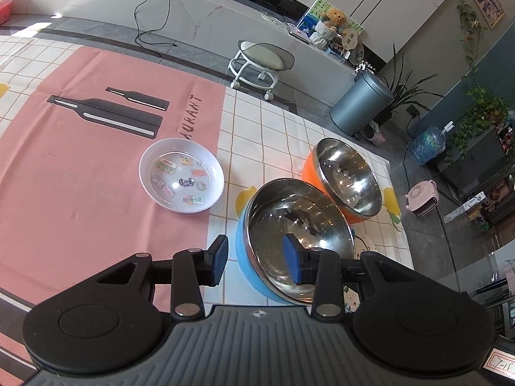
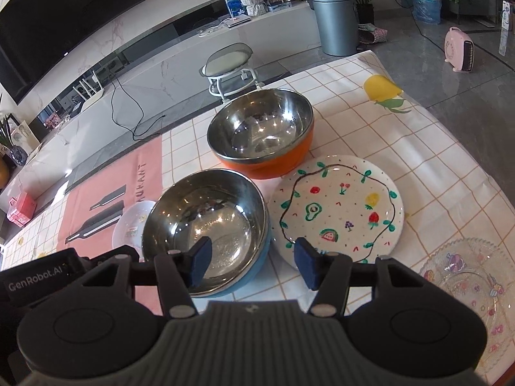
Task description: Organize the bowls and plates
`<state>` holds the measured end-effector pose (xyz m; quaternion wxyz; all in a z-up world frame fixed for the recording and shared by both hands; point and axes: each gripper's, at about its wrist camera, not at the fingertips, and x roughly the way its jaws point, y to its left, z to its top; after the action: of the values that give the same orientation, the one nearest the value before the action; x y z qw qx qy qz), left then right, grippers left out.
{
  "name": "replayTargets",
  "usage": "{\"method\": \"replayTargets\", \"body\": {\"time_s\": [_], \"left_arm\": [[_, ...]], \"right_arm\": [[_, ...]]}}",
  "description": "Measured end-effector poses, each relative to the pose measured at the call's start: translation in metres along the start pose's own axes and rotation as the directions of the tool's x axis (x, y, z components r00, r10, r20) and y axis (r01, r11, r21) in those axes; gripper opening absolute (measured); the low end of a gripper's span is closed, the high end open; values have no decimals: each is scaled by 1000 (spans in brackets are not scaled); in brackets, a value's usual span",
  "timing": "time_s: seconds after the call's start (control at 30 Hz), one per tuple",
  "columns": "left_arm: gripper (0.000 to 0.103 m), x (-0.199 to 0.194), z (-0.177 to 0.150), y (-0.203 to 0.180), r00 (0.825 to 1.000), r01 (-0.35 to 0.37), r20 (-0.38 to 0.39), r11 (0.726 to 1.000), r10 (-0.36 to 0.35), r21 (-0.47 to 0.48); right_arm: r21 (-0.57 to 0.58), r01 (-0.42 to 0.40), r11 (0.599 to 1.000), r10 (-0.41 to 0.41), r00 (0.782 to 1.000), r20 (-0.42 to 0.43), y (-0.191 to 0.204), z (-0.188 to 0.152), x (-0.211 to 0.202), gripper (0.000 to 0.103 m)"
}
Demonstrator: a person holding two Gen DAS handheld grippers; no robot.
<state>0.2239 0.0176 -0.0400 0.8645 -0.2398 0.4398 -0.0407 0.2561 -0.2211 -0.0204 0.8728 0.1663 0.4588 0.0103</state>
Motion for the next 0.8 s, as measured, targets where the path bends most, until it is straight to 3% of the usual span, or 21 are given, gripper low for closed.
{"method": "replayTargets", "body": {"time_s": [0.23, 0.57, 0.8], "left_arm": [[40, 19, -1, -2, 1000, -9, -29, 1000, 9, -3], [12, 24, 0, -7, 998, -57, -40, 998, 58, 23], [12, 7, -4, -14, 998, -60, -19, 997, 61, 52]], "right_arm": [[10, 4, 1000, -3, 999, -39, -2, 3, 24, 47], [12, 16, 1000, -15, 999, -51, 1, 1, 35, 16], [26, 11, 1000, -10, 999, -44, -1, 0, 24, 15]]}}
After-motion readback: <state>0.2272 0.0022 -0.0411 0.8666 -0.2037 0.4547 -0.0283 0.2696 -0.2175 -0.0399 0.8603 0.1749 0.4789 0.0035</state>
